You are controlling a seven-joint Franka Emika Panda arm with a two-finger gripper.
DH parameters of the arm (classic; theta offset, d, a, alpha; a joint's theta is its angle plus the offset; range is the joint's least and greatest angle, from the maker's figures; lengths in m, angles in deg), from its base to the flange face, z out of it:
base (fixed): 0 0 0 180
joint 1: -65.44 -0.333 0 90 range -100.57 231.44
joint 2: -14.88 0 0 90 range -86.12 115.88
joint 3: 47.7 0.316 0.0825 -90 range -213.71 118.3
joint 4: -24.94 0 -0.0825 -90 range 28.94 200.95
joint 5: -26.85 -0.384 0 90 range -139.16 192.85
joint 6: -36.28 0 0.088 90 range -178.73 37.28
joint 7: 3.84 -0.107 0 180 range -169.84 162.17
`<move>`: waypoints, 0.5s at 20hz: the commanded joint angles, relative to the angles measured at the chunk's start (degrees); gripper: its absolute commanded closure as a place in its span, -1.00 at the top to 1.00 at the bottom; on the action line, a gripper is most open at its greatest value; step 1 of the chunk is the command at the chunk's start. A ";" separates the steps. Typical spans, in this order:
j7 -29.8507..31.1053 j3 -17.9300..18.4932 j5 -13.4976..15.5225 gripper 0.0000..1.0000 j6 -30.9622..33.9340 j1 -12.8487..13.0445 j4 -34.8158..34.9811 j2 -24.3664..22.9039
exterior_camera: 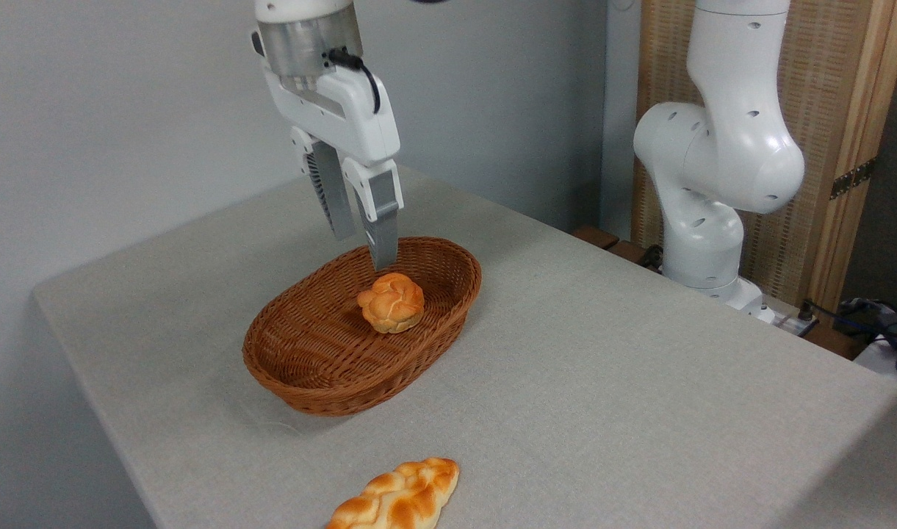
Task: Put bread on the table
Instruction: 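Lower the open gripper down onto the round bun in the basket, then close the gripper fingers around the round bun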
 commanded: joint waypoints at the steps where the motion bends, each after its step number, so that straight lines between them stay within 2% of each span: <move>1: -0.36 -2.54 0.36 1.00 -3.07 0.93 7.81 -3.01; 7: -0.27 -7.99 0.36 1.00 -10.35 1.02 15.46 -2.57; 10: -0.01 -8.61 0.36 1.00 -14.23 1.63 18.02 -2.13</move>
